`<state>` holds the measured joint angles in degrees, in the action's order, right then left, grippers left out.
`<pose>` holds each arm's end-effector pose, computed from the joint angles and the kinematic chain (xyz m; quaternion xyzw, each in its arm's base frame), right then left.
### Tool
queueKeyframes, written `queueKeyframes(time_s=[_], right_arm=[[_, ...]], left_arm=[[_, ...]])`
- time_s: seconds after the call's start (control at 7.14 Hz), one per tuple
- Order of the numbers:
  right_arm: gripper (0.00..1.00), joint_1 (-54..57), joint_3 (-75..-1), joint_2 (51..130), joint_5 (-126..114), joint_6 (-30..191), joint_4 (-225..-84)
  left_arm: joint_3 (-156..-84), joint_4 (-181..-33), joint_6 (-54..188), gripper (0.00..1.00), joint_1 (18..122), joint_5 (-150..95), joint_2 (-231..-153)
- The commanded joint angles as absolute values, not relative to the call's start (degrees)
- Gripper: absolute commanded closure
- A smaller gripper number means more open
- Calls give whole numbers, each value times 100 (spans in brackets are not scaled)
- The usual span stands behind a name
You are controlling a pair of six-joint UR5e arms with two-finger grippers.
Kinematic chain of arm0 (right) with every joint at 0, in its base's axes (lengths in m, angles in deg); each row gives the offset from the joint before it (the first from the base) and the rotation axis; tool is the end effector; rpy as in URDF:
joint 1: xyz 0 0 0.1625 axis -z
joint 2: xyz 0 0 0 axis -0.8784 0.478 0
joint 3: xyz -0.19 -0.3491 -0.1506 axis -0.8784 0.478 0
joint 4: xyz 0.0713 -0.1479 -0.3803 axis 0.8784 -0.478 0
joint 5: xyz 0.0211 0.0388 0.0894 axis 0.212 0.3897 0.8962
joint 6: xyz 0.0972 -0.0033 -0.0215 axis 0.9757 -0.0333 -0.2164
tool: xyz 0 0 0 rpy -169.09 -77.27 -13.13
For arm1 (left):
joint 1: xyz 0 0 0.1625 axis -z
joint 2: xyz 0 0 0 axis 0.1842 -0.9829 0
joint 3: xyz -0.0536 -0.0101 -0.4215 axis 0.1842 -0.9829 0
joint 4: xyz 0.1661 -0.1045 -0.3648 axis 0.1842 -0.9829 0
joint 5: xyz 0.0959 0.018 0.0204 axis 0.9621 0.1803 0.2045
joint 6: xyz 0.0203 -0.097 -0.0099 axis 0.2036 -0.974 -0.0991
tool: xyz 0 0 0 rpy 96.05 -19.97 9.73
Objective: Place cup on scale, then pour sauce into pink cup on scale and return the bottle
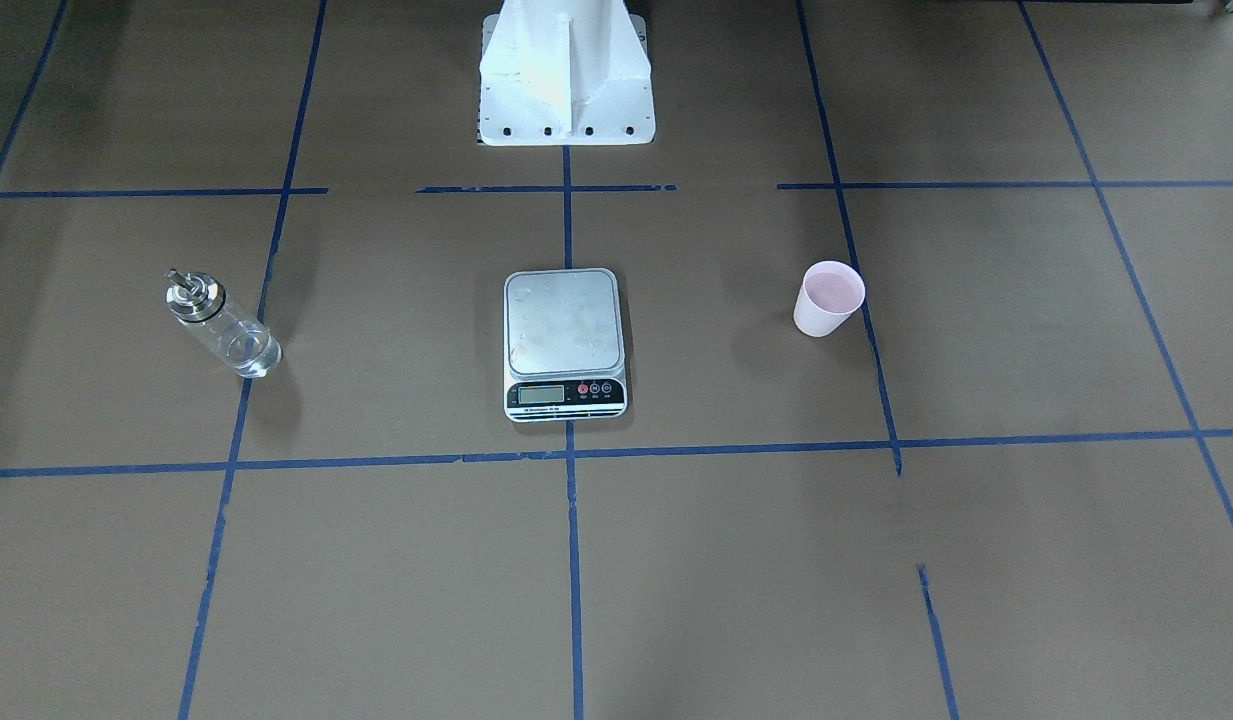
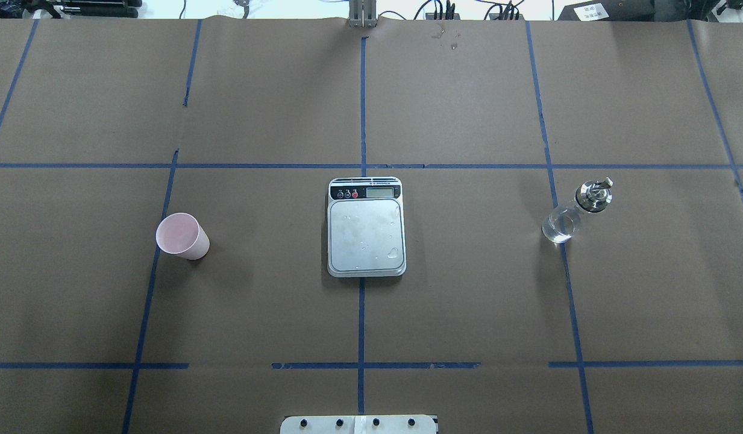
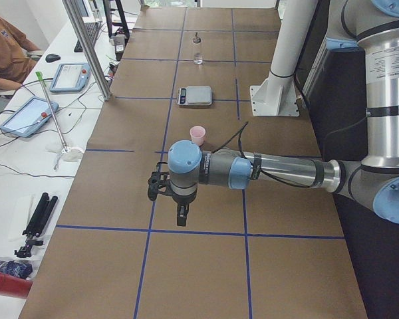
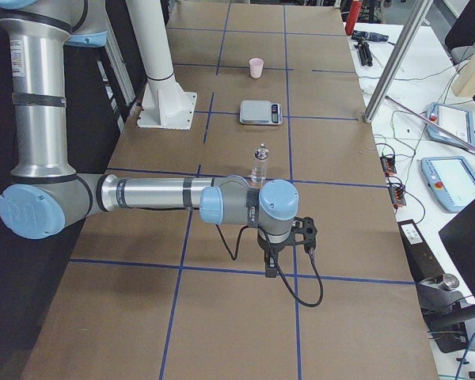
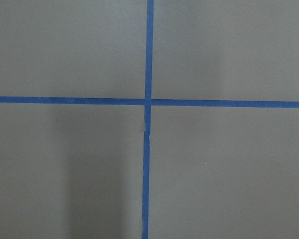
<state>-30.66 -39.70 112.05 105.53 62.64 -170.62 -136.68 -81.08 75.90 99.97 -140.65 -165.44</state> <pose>0.0809 -0.4798 0.6329 0.0177 -0.3801 0.0022 0.9248 -0.0581 -0.4447 0.5617 0.0700 0.3841 -0.0042 0.9206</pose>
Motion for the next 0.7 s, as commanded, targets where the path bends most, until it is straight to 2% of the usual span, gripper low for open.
queueKeyframes(time_s=[0.0, 0.28, 0.56], right_arm=[[0, -3066, -3998, 11207, 10563, 6277, -17062], [0, -3066, -4025, 11207, 10572, 6278, -17053], [0, -3075, -4077, 11207, 10598, 6278, -17053]], left_arm=[[-14324, -8078, 7003, 0, 9817, -14037, -16647], [-15123, -8087, 6835, 0, 9527, -14037, -16865], [-15276, -8122, 6852, 0, 8975, -13994, -17349]])
